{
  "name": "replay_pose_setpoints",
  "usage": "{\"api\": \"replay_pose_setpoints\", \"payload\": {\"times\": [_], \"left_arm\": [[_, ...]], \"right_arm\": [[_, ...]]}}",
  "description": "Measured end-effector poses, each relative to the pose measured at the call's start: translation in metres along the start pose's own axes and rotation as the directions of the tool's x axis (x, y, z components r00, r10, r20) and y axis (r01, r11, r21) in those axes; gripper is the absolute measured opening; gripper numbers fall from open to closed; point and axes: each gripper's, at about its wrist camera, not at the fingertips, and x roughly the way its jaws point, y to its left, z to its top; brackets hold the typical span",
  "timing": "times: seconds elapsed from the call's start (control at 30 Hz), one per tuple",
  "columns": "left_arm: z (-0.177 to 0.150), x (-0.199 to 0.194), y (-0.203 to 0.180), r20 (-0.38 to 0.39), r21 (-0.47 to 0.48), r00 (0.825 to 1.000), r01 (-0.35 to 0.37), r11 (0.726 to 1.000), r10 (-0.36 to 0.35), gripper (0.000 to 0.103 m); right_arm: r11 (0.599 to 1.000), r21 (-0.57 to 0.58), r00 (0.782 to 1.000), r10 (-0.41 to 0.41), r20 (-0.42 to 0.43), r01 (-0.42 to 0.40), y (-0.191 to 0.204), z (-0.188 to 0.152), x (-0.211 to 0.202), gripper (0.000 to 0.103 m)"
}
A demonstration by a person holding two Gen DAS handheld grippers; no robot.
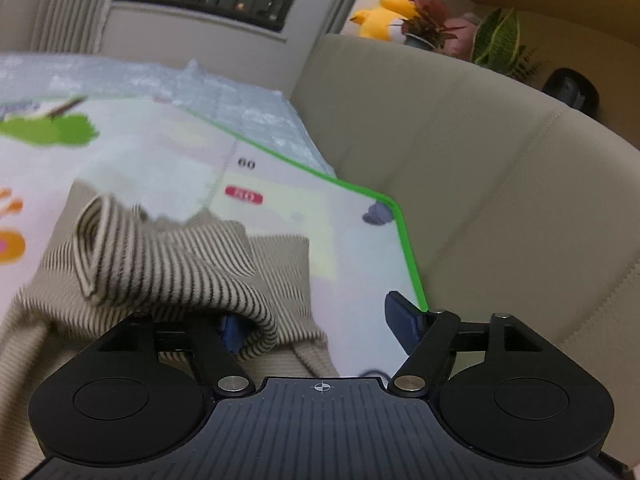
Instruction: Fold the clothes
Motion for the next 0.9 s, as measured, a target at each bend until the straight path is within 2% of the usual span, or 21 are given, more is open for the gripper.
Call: {"api": "replay_pose_setpoints", "payload": {"times": [0.17,0.4,0.5,0.77,0.9], "left_arm": [[-0.018,-0.005,0.013,-0.023,-0.021,0.999,0.031,0.999,-0.031,0.077],[-0.037,-0.021,0.037,0.011,-0.009,1.0,0.028,1.0,-0.028,0.095],[-0.038,-0.029,0.045,0.019,-0.014,0.999,0.03,0.999,-0.03,0.096],[-0.048,-0.047,0.076,0.025,0.018,0.997,-0.076,0.997,0.076,0.1],[-0.064,-0.05,0.101,0.027,0.02,0.992,-0.124,0.992,0.123,0.103]], "right_arm": [[1.0,-0.015,1.0,-0.023,-0.015,0.023,0.002,-0.001,0.002,0.103],[0.996,-0.056,0.996,-0.077,-0.053,0.074,0.01,-0.001,0.009,0.103],[0.991,-0.083,0.991,-0.107,-0.077,0.1,0.015,-0.001,0.012,0.103],[0.962,-0.2,0.966,-0.215,-0.141,0.185,0.038,0.007,0.015,0.103],[0.938,-0.266,0.964,-0.252,-0.084,0.222,0.069,0.028,0.017,0.103]]}}
